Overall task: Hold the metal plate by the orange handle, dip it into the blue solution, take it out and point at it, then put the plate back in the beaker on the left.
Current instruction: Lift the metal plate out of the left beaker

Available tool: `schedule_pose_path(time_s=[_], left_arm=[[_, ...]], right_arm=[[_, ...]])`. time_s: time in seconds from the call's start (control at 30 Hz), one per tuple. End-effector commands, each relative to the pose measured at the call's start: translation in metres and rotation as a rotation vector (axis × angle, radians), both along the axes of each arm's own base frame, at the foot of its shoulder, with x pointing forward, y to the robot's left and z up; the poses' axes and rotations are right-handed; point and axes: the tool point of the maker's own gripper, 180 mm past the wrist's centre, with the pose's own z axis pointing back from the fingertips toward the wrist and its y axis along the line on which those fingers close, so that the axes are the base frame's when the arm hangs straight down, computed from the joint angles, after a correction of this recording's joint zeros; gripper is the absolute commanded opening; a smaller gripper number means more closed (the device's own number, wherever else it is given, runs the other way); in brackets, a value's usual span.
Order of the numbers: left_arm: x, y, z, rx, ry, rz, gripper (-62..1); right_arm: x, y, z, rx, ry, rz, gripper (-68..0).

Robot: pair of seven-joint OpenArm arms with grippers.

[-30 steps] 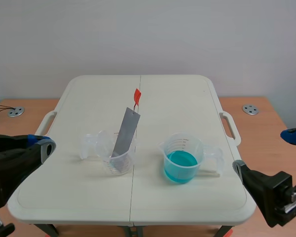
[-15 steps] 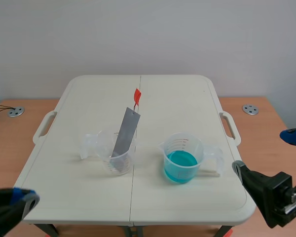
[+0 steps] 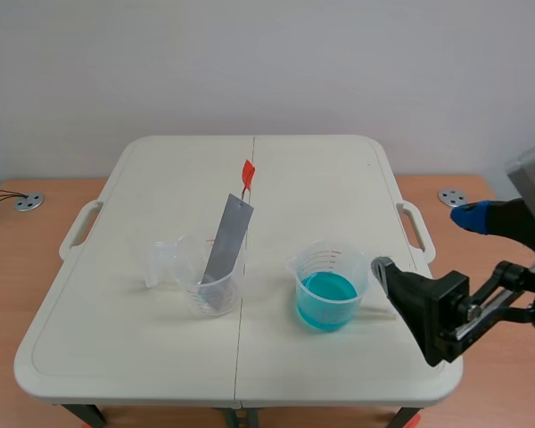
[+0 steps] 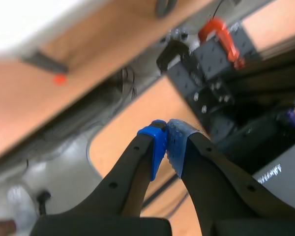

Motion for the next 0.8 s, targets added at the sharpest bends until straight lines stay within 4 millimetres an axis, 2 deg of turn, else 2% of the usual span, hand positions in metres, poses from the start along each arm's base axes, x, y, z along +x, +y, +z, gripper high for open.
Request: schedule_pose_path(time_s=[0.0,0.33,0.57,0.77], left_arm=[[-0.001,-0.001,-0.001,-0.013,0.003,0.013,-59.3],[-0.038,0.025,-0.030,0.030,0.120,0.062,-59.3],[-0.066,0.024,-0.053,0.017,0.219,0.068,-59.2],[-0.081,0.026,-0.072,0.018,0.275,0.082,-59.2]], right_arm=[[0.007,0.003,0.007,0.023,-0.032,0.004,-1.2],[0.030,0.032,0.003,0.069,-0.052,0.069,-1.2],[0.047,0.054,0.001,0.137,-0.056,0.087,-1.2],[0.065,0.072,0.008,0.185,-0.078,0.096,-1.2]])
